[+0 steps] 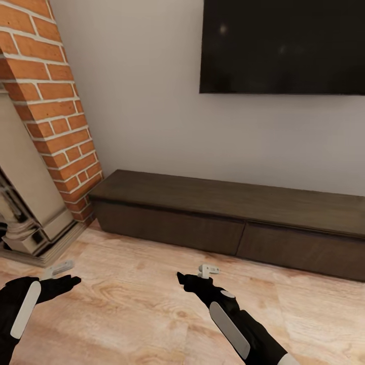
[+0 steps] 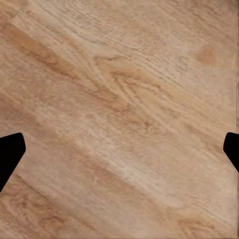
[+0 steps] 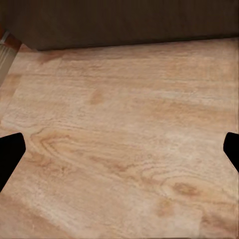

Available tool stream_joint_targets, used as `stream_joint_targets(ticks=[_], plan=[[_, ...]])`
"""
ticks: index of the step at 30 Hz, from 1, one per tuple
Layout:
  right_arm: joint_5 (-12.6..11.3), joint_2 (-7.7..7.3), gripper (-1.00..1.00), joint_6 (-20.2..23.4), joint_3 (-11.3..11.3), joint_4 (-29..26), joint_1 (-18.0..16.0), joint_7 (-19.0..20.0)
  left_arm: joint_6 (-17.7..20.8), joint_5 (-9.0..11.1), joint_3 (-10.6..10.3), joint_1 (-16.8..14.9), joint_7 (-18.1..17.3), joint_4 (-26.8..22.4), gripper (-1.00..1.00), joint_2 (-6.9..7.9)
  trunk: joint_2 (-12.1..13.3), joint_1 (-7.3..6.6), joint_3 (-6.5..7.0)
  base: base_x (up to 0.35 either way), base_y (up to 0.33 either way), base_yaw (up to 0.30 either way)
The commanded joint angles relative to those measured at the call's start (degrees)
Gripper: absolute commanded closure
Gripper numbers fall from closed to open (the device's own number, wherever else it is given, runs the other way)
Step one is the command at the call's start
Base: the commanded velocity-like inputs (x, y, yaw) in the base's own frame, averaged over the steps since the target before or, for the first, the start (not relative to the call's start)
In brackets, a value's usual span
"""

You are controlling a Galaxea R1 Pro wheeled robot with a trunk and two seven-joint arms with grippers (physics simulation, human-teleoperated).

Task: Place each of the two pumpkins and all three candles from the living room inside a cabinet in the living room (use any cabinet), then make sure every cabinet is closed, and position the cauldron so it is next to a table in the living room.

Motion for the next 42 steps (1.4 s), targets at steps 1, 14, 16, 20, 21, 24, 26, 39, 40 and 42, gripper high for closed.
stream_joint_targets(ticks=[1, 14, 16, 20, 21, 24, 26, 39, 40, 42], plan=[[-0.4, -0.01, -1.00, 0.1, 0.1, -0.1, -0.1, -0.5, 0.3, 0.4, 0.0, 0.0, 0.3, -0.1, -1.00, 0.01, 0.0, -0.02, -0.02, -0.068, 0.032, -0.281], [-0.6, -0.01, -1.00, 0.1, 0.1, 0.0, 0.0, -0.5, 0.3, 0.5, 0.0, 0.0, 0.3, -0.1, -1.00, -0.08, 0.0, -0.02, 0.33, -0.057, 0.069, -0.281], [-0.6, -0.01, -1.00, 0.1, 0.1, -0.1, 0.0, -0.5, 0.3, 0.5, 0.0, 0.0, 0.3, -0.1, -1.00, -0.03, 0.0, -0.02, 0.38, -0.151, 0.229, -0.262], [-0.6, -0.01, -1.00, 0.0, 0.1, -0.1, -0.1, -0.6, 0.2, 0.5, 0.0, 0.0, 0.3, -0.1, -1.00, -0.01, 0.0, -0.02, 0.40, -0.095, 0.203, -0.104], [-0.6, 0.03, -1.00, 0.0, 0.1, -0.1, -0.1, -0.6, 0.2, 0.4, 0.0, 0.0, 0.3, -0.1, -1.00, 0.00, 0.0, -0.02, 0.41, -0.026, 0.074, -0.027], [-0.6, 0.00, -1.00, 0.0, 0.1, -0.2, -0.1, -0.6, 0.2, 0.4, 0.0, 0.0, 0.3, -0.1, -1.00, 0.00, 0.0, -0.02, 0.41, -0.011, 0.054, -0.012], [-0.7, 0.00, -1.00, 0.0, 0.1, -0.2, -0.1, -0.6, 0.2, 0.4, 0.1, 0.0, 0.3, -0.1, -1.00, 0.00, 0.0, -0.02, 0.41, -0.004, 0.150, -0.004], [-0.6, -0.01, -1.00, 0.1, 0.1, -0.2, 0.0, -1.1, 0.2, 0.4, 0.1, 0.0, 0.3, -0.1, -1.00, 0.00, 0.0, -0.02, 0.41, -0.009, 0.145, -0.001], [-0.6, 0.01, -1.00, 0.1, 0.1, -0.2, 0.0, -1.1, 0.2, 0.4, 0.1, 0.0, 0.3, -0.1, -1.00, -0.05, 0.0, -0.02, 0.41, -0.001, 0.168, 0.000], [-0.6, 0.04, -1.00, 0.1, 0.1, -0.2, 0.0, -1.1, 0.2, 0.3, 0.1, 0.0, 0.3, -0.1, -1.00, -0.13, 0.0, -0.02, 0.41, 0.000, 0.071, 0.000]])
